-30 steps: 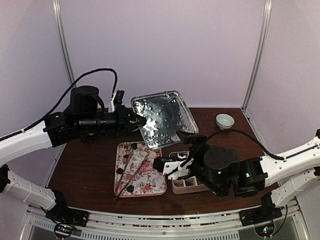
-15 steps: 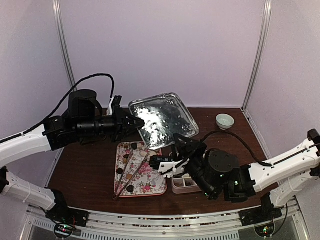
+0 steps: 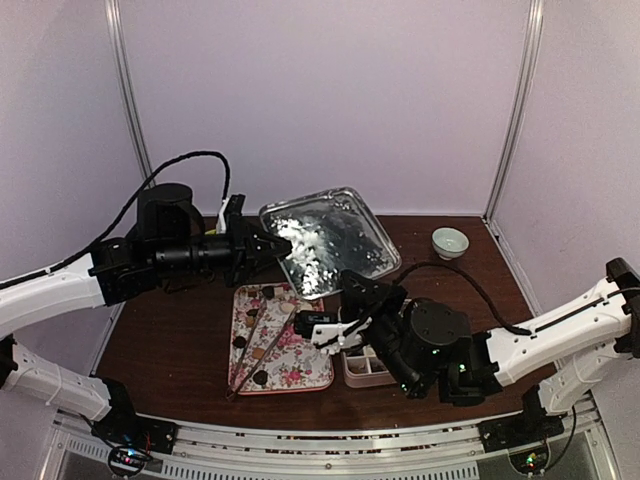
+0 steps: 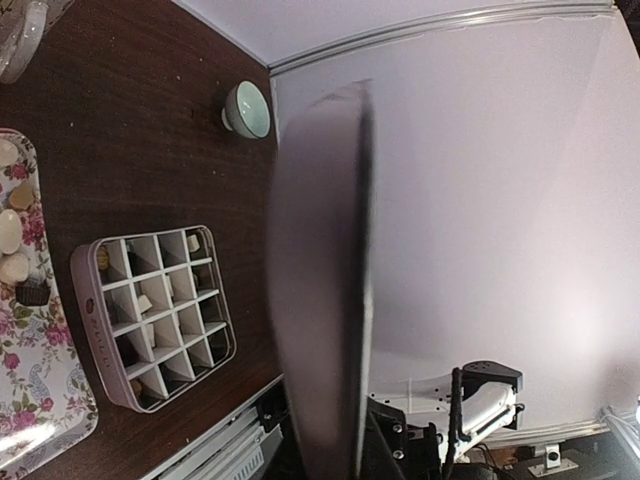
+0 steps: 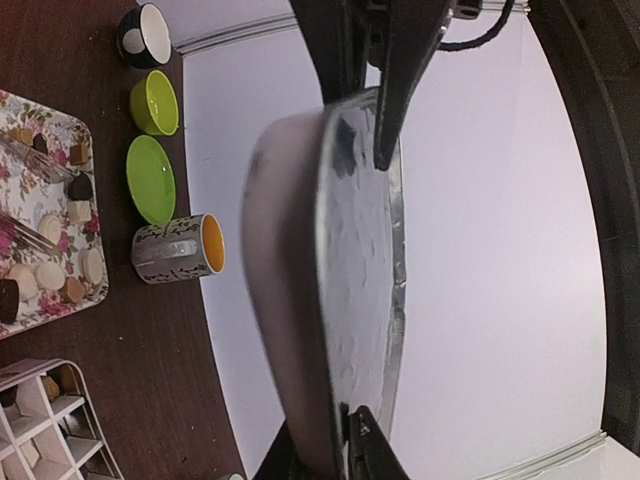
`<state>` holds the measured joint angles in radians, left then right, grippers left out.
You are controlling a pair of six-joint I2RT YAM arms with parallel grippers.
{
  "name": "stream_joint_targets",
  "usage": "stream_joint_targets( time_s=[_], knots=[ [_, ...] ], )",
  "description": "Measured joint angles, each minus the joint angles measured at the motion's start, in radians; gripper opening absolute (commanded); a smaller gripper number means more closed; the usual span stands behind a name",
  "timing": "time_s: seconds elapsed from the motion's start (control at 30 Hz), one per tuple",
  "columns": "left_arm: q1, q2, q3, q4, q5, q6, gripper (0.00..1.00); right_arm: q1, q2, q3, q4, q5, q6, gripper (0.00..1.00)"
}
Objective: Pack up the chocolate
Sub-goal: Pass from the left arm to the right
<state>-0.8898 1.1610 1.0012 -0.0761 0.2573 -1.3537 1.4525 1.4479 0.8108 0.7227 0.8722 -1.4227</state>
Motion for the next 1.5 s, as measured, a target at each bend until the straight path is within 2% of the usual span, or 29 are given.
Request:
stream_joint_targets(
  time_s=[0.07,0.1,0.33,0.4,0.47,0.67,1.0,1.27,1.5],
  knots=[
    [0.000,-0.001,-0.003,0.023,0.001,-0.010,0.14,-0.002,0.007,0.000,-0.005,-0.005,-0.011,0.03],
    [0.000,-0.004,-0.003,0.023,0.000,-0.011,0.19,-0.002,0.011,0.000,0.000,-0.005,-0.013,0.02],
    [0.000,-0.024,-0.006,0.018,0.000,0.038,0.69,-0.011,0.006,0.000,0.042,-0.007,-0.030,0.00],
    [0.000,-0.036,-0.004,-0.001,-0.008,0.073,0.78,-0.013,-0.006,-0.002,0.042,-0.007,-0.027,0.00],
    [0.000,-0.056,-0.001,-0.032,-0.026,0.105,0.82,-0.015,-0.033,-0.008,0.029,-0.005,-0.016,0.00],
    [0.000,-0.175,0.000,-0.129,-0.106,0.222,0.88,-0.017,-0.168,-0.016,-0.102,0.000,0.095,0.00],
    [0.000,-0.353,-0.018,-0.187,-0.177,0.472,0.91,-0.020,-0.452,0.031,-0.592,-0.089,0.563,0.00],
    [0.000,-0.357,-0.086,-0.179,-0.179,0.586,0.91,-0.054,-0.669,0.084,-0.909,-0.322,0.958,0.00],
    [0.000,-0.318,-0.128,-0.169,-0.140,0.620,0.91,-0.143,-0.707,0.127,-1.056,-0.577,1.209,0.00]
  ],
)
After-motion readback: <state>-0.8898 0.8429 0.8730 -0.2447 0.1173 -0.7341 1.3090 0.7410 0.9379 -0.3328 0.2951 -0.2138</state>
